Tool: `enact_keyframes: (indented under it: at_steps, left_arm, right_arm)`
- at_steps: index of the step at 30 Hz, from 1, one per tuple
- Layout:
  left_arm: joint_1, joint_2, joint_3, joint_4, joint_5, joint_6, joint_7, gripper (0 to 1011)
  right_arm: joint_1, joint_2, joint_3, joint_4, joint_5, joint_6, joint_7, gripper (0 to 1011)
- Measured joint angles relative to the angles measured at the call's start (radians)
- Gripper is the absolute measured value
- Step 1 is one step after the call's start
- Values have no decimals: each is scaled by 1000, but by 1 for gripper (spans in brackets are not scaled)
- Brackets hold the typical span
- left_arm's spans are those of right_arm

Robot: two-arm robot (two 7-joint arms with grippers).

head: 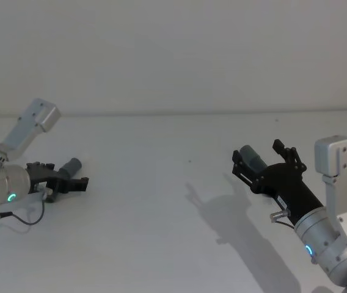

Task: Use both hands to pick up one end of the pipe from the table, align the ends, and insert them.

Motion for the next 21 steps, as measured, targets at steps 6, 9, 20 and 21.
enact_keyframes:
  at_steps: [6, 9, 20, 21]
  left_arm:
    - [2, 0, -1, 0, 1, 0, 1, 926]
    - [2, 0, -1, -1, 1, 0, 1, 859]
    - [3, 0, -2, -1, 1, 0, 1, 504]
    - [3, 0, -2, -1, 1, 0, 1, 472]
  right_arm:
    - [0, 0, 0, 0, 0, 0, 0, 1002]
    - [0, 0, 0, 0, 0, 0, 0, 1002]
    - [0, 0, 0, 0, 0, 0, 0, 1002]
    - [0, 0, 0, 0, 0, 0, 0, 1002]
